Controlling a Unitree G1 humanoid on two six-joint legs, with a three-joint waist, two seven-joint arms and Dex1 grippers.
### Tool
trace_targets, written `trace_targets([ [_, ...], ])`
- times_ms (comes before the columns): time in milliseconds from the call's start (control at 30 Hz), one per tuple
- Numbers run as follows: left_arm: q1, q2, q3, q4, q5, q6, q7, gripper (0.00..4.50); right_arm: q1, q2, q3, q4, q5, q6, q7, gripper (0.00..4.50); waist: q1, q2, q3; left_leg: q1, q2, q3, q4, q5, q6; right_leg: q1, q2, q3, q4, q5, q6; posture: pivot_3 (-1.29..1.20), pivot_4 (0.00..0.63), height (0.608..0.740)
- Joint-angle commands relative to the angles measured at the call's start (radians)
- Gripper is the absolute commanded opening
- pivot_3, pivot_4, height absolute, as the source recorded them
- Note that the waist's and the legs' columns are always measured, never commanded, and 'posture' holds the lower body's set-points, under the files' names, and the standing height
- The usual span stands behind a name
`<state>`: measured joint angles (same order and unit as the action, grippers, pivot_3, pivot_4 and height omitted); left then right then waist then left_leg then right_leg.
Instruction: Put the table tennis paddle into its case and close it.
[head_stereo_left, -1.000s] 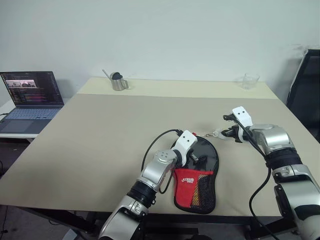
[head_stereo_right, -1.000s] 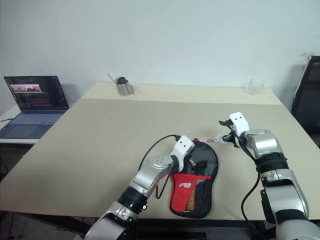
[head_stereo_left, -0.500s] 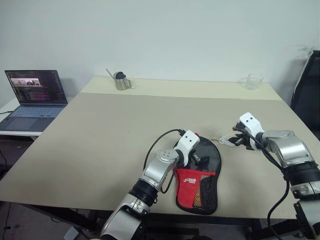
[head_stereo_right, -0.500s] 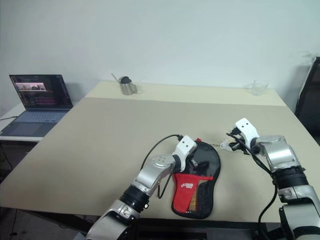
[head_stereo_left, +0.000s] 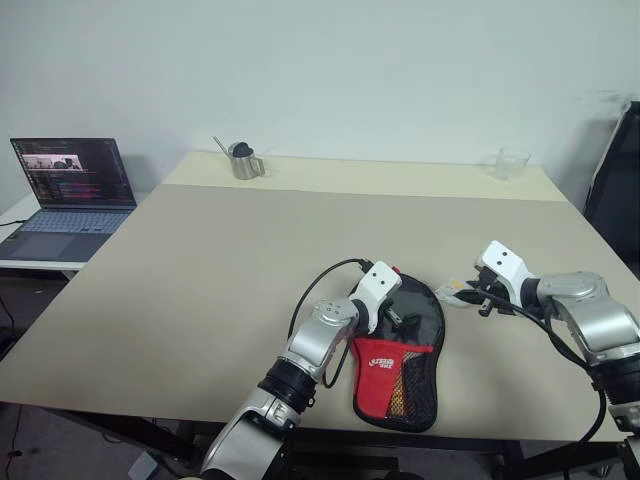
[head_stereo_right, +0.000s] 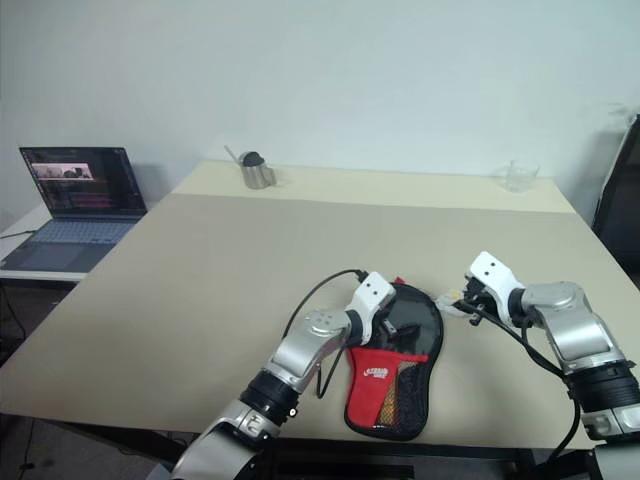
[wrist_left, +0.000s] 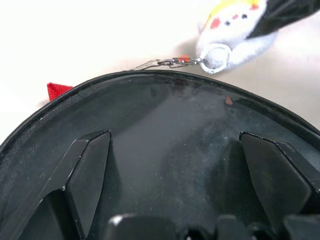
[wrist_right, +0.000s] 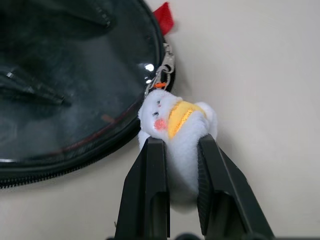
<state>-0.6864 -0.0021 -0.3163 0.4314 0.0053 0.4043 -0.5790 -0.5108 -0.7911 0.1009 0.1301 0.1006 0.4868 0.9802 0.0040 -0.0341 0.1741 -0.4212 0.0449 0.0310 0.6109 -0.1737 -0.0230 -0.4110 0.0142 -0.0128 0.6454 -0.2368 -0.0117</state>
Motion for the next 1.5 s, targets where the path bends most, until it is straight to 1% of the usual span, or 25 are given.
trace_targets([
  [33,0.026,0.002,-0.006,0.039,0.007,0.036,0.0,4.5,0.04,-0.04,-0.027,-0.052,0.02,-0.048,0.046,0.29,0.001,0.0,0.0,0.0,0.0,0.0,0.0,0.0,0.0,0.0,0.0,0.0,0.0,0.0,0.0,0.0,0.15,0.74],
  [133,0.023,0.005,-0.008,0.04,0.009,0.035,-0.004,4.5,0.09,-0.063,-0.03,-0.098,0.049,-0.073,0.101,0.29,0.003,0.0,0.0,0.0,0.0,0.0,0.0,0.0,0.0,0.0,0.0,0.0,0.0,0.0,0.0,0.0,0.15,0.74],
  [267,0.022,0.006,-0.008,0.041,0.009,0.036,-0.007,4.5,0.125,-0.076,-0.042,-0.122,0.076,-0.097,0.128,0.29,0.004,0.0,0.0,0.0,0.0,0.0,0.0,0.0,0.0,0.0,0.0,0.0,0.0,0.0,0.0,0.0,0.15,0.74],
  [567,0.019,0.006,-0.007,0.045,0.008,0.037,-0.01,4.5,0.171,-0.123,-0.026,-0.124,0.07,-0.128,0.191,0.28,0.008,0.0,0.0,0.0,0.0,0.0,0.0,-0.001,0.0,0.001,0.0,0.0,0.0,-0.001,0.0,0.0,0.15,0.74],
  [967,0.019,0.011,-0.005,0.047,0.01,0.035,-0.013,4.5,0.167,-0.124,-0.029,-0.083,0.054,-0.171,0.19,0.27,0.008,0.0,0.0,0.001,0.0,0.0,0.0,-0.001,0.0,0.001,0.0,0.0,0.0,-0.001,0.0,0.0,0.15,0.74],
  [1167,0.019,0.01,-0.007,0.046,0.011,0.034,-0.014,4.5,0.124,-0.094,-0.022,-0.032,0.017,-0.189,0.139,0.26,0.006,0.0,0.0,0.002,0.0,0.0,0.0,-0.001,0.0,0.002,0.0,0.0,0.0,-0.001,0.0,0.0,0.15,0.74],
  [1333,0.019,0.012,-0.005,0.045,0.01,0.035,-0.014,4.5,0.141,-0.108,-0.023,-0.048,0.033,-0.2,0.178,0.26,0.006,0.0,0.0,0.003,0.0,0.0,0.0,-0.001,0.0,0.003,0.0,0.0,0.001,-0.001,0.0,0.0,0.15,0.74],
  [1500,0.019,0.012,-0.005,0.043,0.009,0.037,-0.015,4.5,0.175,-0.128,-0.025,-0.108,0.071,-0.192,0.237,0.26,0.006,0.0,0.0,0.003,0.0,0.0,0.0,-0.001,0.0,0.003,0.0,0.0,0.0,-0.001,0.0,0.0,0.15,0.74],
])
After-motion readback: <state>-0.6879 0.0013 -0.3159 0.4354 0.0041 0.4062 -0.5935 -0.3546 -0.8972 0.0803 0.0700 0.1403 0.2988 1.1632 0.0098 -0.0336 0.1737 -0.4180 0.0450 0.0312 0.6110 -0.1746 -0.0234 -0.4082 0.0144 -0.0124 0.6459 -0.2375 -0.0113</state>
